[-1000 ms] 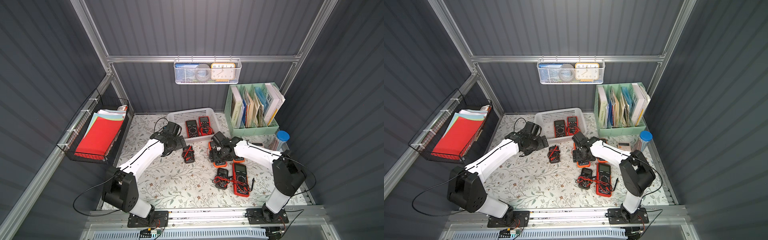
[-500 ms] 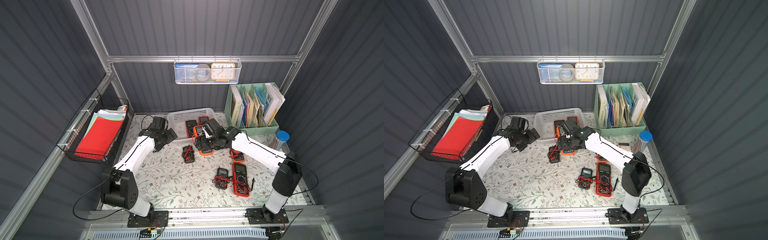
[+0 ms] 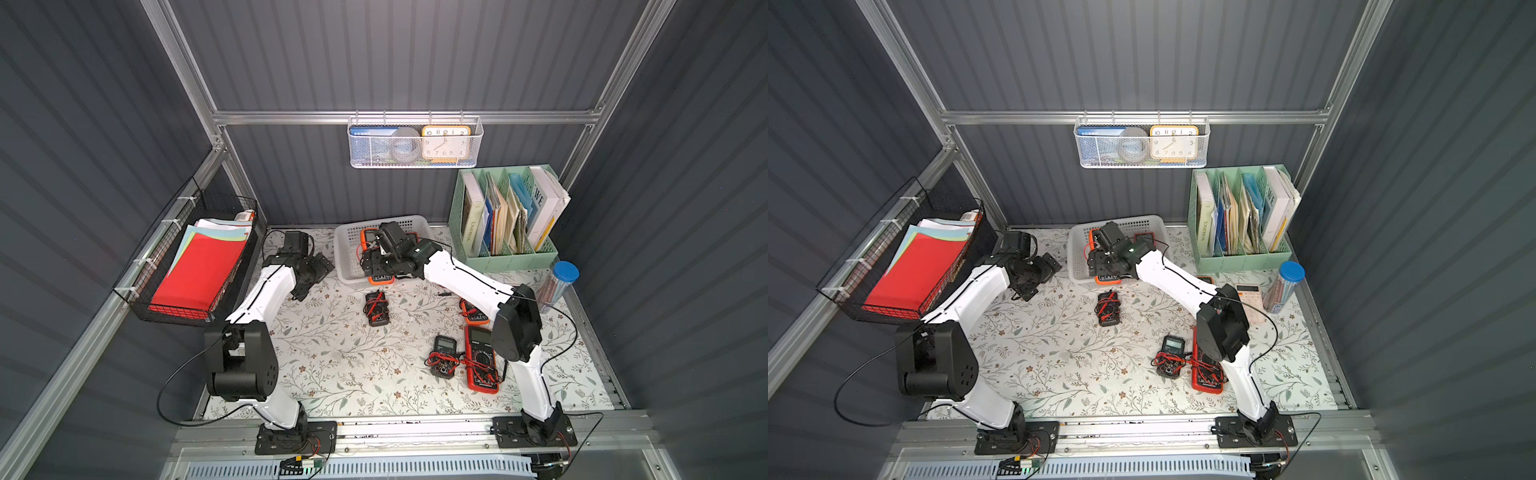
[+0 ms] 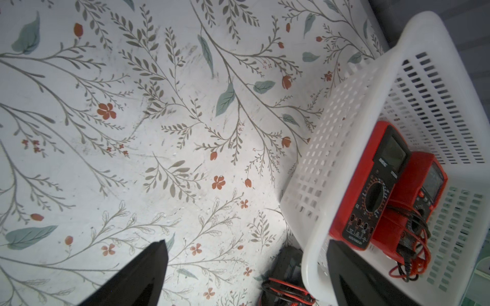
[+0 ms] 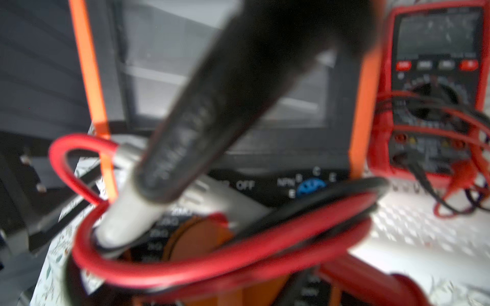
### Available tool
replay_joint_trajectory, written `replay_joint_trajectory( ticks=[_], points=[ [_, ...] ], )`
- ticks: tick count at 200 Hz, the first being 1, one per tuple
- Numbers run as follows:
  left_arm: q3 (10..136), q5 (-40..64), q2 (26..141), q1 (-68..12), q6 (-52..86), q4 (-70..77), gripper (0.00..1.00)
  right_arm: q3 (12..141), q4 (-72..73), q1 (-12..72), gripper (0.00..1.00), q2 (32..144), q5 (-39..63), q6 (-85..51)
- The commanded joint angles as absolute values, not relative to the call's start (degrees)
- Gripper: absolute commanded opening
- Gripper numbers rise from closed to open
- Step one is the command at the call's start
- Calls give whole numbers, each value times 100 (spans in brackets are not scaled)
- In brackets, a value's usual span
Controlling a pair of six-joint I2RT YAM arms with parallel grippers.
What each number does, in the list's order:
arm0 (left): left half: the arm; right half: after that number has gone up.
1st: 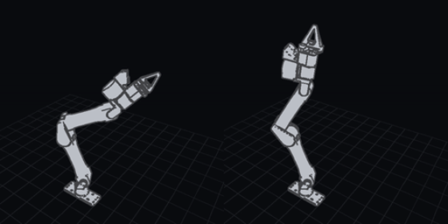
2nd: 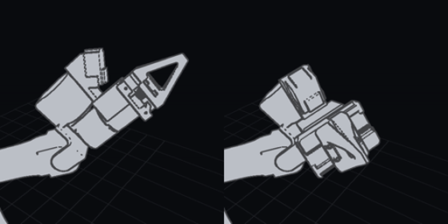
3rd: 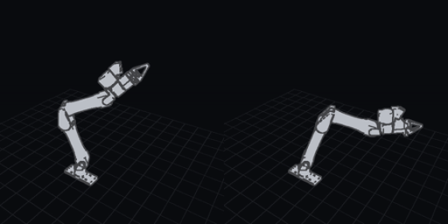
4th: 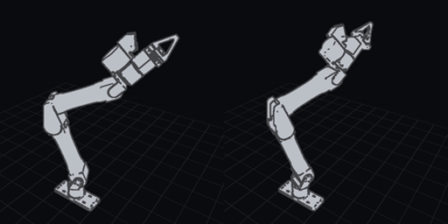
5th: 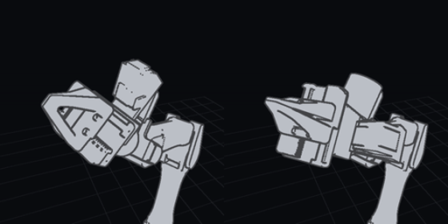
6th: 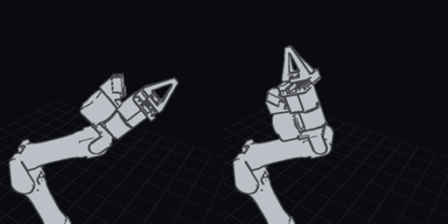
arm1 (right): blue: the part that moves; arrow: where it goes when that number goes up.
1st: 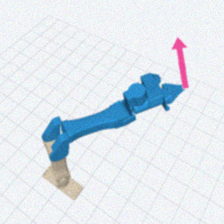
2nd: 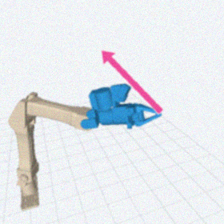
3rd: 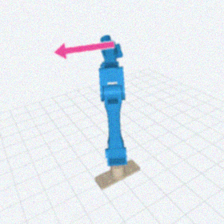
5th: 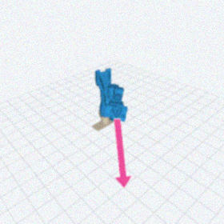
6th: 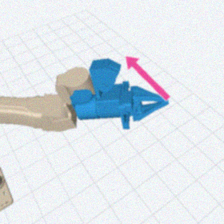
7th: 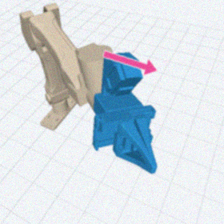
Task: Put the multimeter into the basket
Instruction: Place the multimeter in the basket.
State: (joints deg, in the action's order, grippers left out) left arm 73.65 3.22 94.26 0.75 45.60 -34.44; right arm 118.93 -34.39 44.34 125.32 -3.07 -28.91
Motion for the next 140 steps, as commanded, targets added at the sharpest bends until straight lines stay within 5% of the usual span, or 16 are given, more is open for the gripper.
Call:
replay_joint_trajectory(
  ticks=[1,55,140],
  points=[
    [7500,414,9551,97,4632,-3463,99,12634,-2766,4405,57,12897,-645,-2739],
    [7380,386,9427,97,4640,-3560,99,14410,-2798,4333,57,14328,-680,-2776],
    [7194,431,9178,97,4658,-3551,99,15144,-2840,4268,58,15312,-554,-2887]
  ],
)
